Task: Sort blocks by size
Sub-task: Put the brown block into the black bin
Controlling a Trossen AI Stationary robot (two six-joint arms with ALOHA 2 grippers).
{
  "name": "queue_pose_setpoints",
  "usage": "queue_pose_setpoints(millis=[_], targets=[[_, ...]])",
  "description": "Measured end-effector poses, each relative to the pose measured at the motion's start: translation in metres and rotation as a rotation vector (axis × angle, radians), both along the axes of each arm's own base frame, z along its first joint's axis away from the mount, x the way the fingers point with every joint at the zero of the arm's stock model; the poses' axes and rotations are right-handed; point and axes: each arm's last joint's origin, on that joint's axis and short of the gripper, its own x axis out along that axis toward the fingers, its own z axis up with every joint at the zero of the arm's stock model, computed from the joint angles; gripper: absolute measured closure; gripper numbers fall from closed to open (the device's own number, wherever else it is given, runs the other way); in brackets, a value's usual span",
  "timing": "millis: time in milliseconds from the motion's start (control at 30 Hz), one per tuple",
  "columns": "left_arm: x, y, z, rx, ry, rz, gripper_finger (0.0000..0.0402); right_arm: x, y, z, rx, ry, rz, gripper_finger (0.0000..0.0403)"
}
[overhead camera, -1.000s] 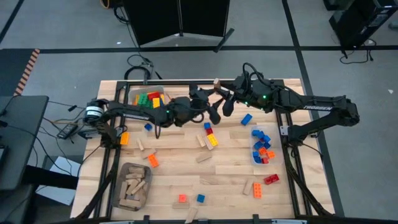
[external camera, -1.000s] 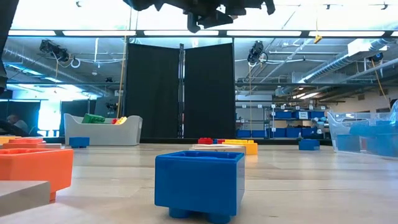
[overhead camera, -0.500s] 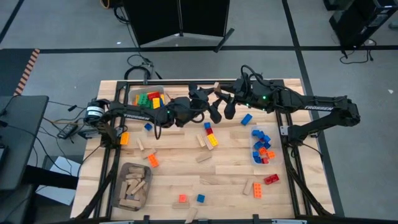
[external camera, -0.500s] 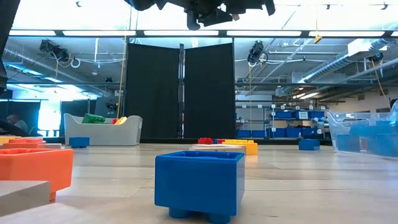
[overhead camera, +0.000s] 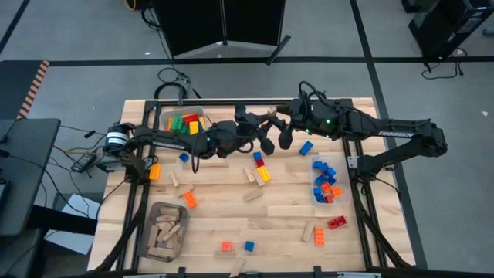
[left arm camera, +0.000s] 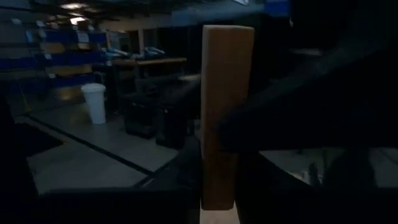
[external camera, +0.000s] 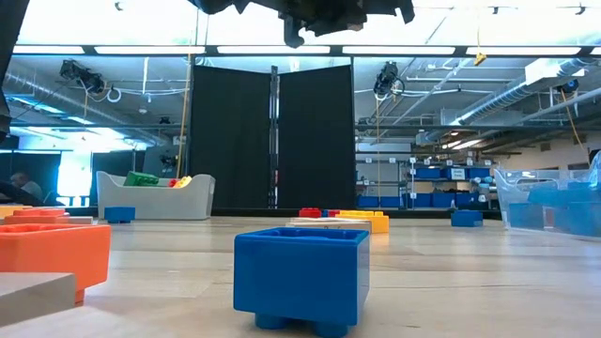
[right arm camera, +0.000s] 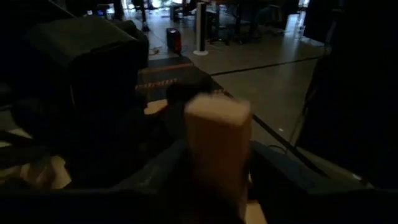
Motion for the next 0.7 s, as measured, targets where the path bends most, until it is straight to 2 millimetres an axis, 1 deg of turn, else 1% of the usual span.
queue_pose_setpoints(millis=[133, 233, 333, 400, 533, 633, 700], targets=[[-0.009, -0.001, 0.004, -0.006, 0.08, 0.005, 0.0341, -0.003, 0.0, 0.0, -0.016, 0.025, -0.016, 0.0175], [-0.028, 0.001, 0.017, -0.061, 0.128, 0.069, 0.0341, -0.014, -0.001, 0.005, -0.022, 0.024, -0.041, 0.0147], [-0.052, 0.001, 0.03, -0.13, 0.183, 0.11, 0.0341, -0.025, -0.002, 0.008, -0.003, 0.038, -0.058, 0.0127], [-0.07, -0.001, 0.039, -0.159, 0.224, 0.114, 0.0341, -0.033, -0.003, 0.008, 0.018, 0.06, -0.071, 0.0119], [-0.108, -0.009, 0.056, -0.263, 0.231, 0.111, 0.0341, -0.045, -0.004, 0.006, 0.064, 0.101, -0.095, 0.0116], [-0.13, -0.021, 0.061, -0.333, 0.253, 0.086, 0.0341, -0.049, -0.003, 0.001, 0.112, 0.145, -0.111, 0.012], [-0.141, -0.033, 0.06, -0.365, 0.298, 0.059, 0.0341, -0.051, -0.003, -0.003, 0.147, 0.172, -0.123, 0.0124]])
